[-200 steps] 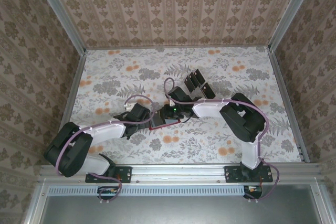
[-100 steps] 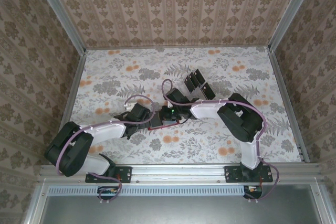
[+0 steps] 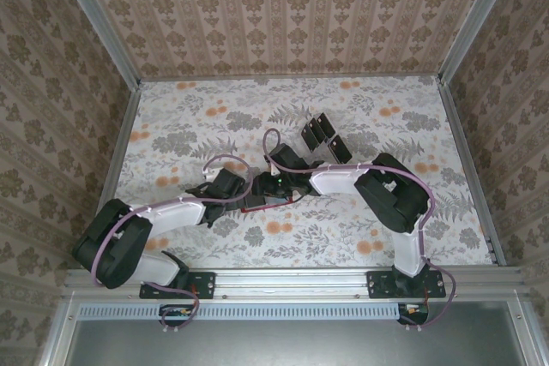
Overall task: Put the credit cards into the card holder
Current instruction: Insert the credit card into the card slot, then close the card holder at the center of the table.
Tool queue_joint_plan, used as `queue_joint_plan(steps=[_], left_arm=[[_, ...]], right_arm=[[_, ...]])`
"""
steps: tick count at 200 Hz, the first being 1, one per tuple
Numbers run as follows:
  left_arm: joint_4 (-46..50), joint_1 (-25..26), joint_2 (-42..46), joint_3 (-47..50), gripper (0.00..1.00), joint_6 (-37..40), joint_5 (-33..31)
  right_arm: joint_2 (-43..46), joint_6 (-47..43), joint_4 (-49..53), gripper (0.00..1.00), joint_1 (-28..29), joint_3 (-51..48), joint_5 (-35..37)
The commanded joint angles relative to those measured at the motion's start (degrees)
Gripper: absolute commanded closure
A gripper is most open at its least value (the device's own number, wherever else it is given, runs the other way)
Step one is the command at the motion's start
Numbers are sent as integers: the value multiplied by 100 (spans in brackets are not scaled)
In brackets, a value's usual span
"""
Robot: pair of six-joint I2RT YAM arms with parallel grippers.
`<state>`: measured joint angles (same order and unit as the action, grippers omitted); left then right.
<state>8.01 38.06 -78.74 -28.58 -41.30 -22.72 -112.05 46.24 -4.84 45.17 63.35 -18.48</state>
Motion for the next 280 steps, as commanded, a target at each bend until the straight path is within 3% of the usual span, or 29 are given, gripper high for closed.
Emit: queue_joint_plan(steps=[1,96,140,173,196,239,280], left_arm=[[26,-166,50,93,1,170,197],[286,-528,597,89,1,313,355],[462,-641,1194,187,0,412,598],[320,-685,1606,373,0,398,1211],[70,-678,1694,492,0,259,1662],[-301,-634,1678,645,0,-286,1986],[-384,-581,1759,737,0,-539,1977]], right_arm=[[95,65,3,51,105,63,-154],[31,211,-83,46,259,189,-224],[799,-188,327,45,232,156,-1],[1543,-778,1301,44,185,132,756],[1649,-1419,2308,43,200,348,1727],[1119,-2266,3363,40,366,884,3021],[510,-2466,3522,40,522,1221,3396]])
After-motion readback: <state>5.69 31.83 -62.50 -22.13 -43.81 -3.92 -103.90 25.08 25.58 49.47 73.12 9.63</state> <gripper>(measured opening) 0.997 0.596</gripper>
